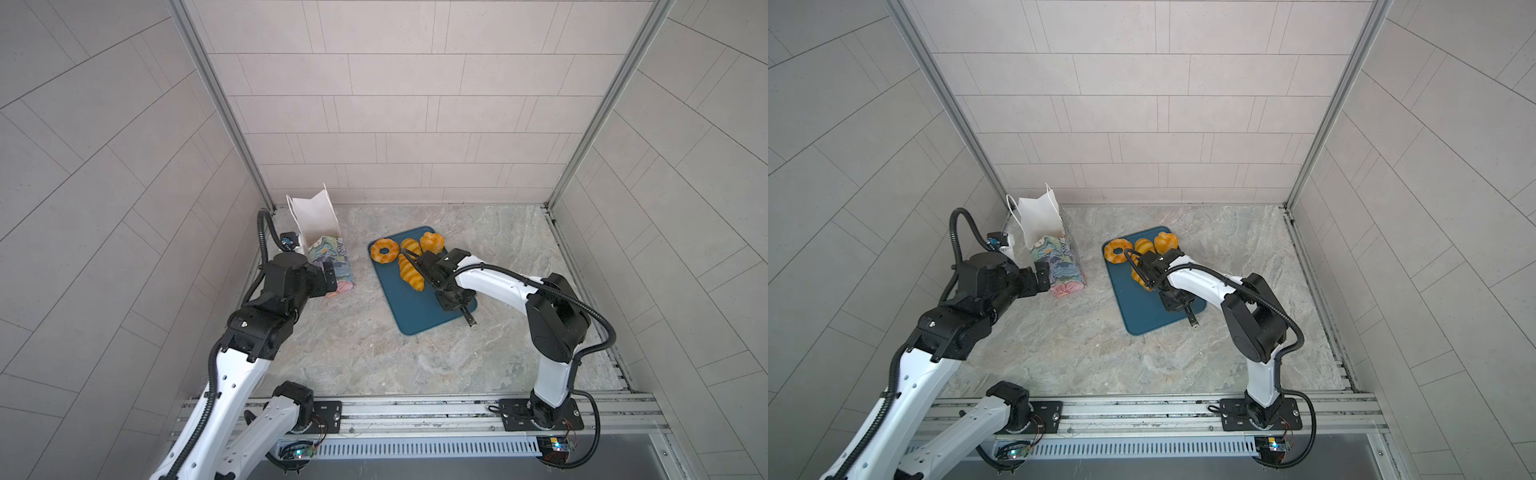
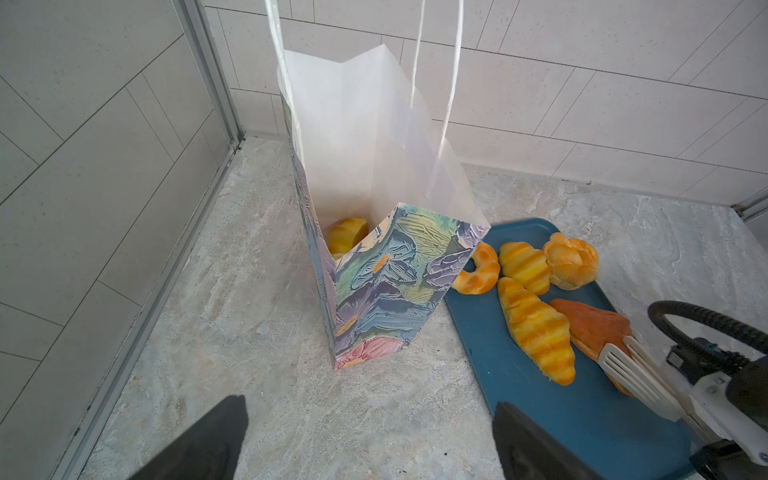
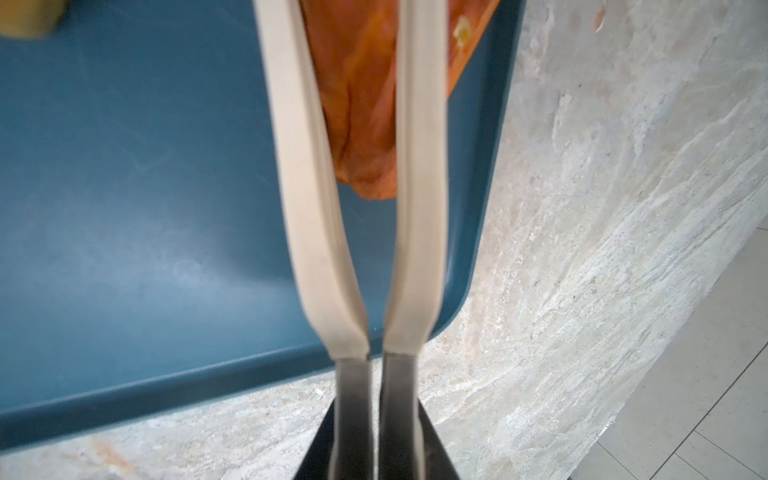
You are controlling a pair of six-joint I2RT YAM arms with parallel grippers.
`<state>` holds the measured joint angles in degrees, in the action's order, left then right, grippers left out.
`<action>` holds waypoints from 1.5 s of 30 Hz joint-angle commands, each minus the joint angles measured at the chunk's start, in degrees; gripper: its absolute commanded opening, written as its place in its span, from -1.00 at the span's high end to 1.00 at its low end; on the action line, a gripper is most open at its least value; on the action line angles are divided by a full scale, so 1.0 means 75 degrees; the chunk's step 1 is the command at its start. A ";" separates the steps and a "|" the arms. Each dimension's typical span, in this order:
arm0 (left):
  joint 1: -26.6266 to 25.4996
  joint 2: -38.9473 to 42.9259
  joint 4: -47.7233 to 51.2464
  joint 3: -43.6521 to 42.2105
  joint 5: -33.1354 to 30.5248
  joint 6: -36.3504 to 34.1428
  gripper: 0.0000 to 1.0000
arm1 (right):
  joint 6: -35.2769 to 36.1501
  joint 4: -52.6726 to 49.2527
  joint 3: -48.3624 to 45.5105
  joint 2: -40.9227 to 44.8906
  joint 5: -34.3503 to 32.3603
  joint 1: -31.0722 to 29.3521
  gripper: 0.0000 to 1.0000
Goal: Place the fake bread into the paper bag
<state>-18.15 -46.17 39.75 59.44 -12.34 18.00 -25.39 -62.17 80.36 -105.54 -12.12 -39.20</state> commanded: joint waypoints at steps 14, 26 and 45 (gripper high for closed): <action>0.0012 0.0413 -0.0097 0.0001 -0.0452 0.0251 -1.00 | 0.0357 0.0196 -0.0496 0.1603 0.0595 0.0361 0.58; 0.0397 0.0274 0.0143 0.0410 -0.0220 0.0319 -1.00 | 0.0422 0.0560 -0.0016 0.2001 0.1594 0.0054 0.58; 0.2083 -0.0849 0.0003 0.1198 0.1629 0.0161 -1.00 | 0.0460 0.1077 0.1092 0.2118 0.2493 -0.0533 0.55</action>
<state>-3.60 -51.00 40.58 65.52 -3.25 19.57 -22.46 -55.61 86.85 -91.92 6.42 -43.09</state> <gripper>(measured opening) 0.998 0.228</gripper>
